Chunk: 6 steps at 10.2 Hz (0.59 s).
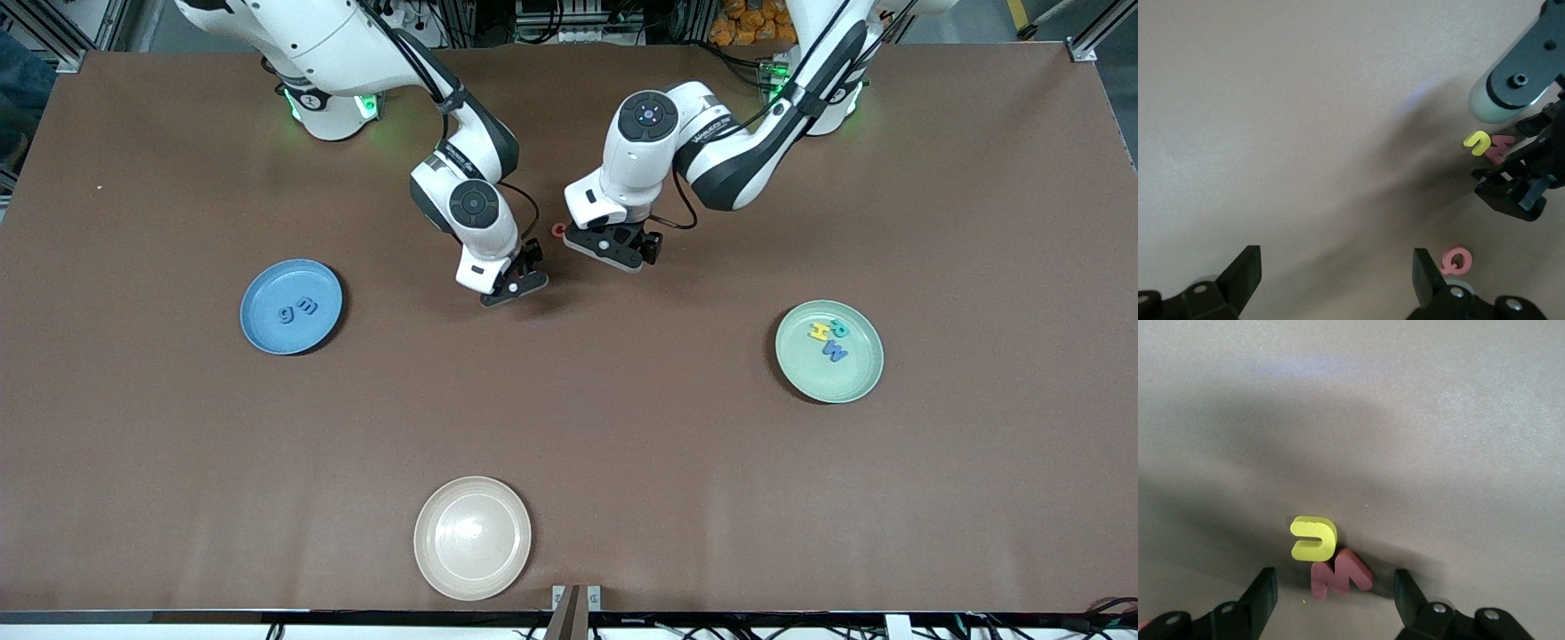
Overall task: Sort upper and lower case letters into plates
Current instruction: 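Lower the right gripper to the pink m while the left gripper hovers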
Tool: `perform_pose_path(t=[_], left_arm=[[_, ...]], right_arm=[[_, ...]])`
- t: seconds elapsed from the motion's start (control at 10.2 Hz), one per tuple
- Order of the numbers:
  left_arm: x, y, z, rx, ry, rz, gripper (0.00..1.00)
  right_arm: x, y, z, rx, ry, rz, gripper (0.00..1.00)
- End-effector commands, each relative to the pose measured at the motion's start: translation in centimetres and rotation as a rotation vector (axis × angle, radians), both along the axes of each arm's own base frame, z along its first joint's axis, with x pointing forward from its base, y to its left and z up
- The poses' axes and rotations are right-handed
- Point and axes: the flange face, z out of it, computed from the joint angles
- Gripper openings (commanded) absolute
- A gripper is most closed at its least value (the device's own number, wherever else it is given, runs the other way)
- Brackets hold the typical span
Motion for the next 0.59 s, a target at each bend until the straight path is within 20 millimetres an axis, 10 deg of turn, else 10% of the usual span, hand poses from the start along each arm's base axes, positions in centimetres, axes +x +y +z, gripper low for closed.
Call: perform_pose_path(t=[0.0,0.49], left_arm=[[-0.3,-0.1,-0.2,0.001,-0.024,-0.018,1.0],[-0.3,0.3,-1.2,0.034,-0.041,-0.07,1.0]], right_arm=[[0.2,0.1,-0.2,0.019,-0.026,0.061,0.79],[0.2,0.2,-0.3,-0.003,-0.056,0.121,0.79]])
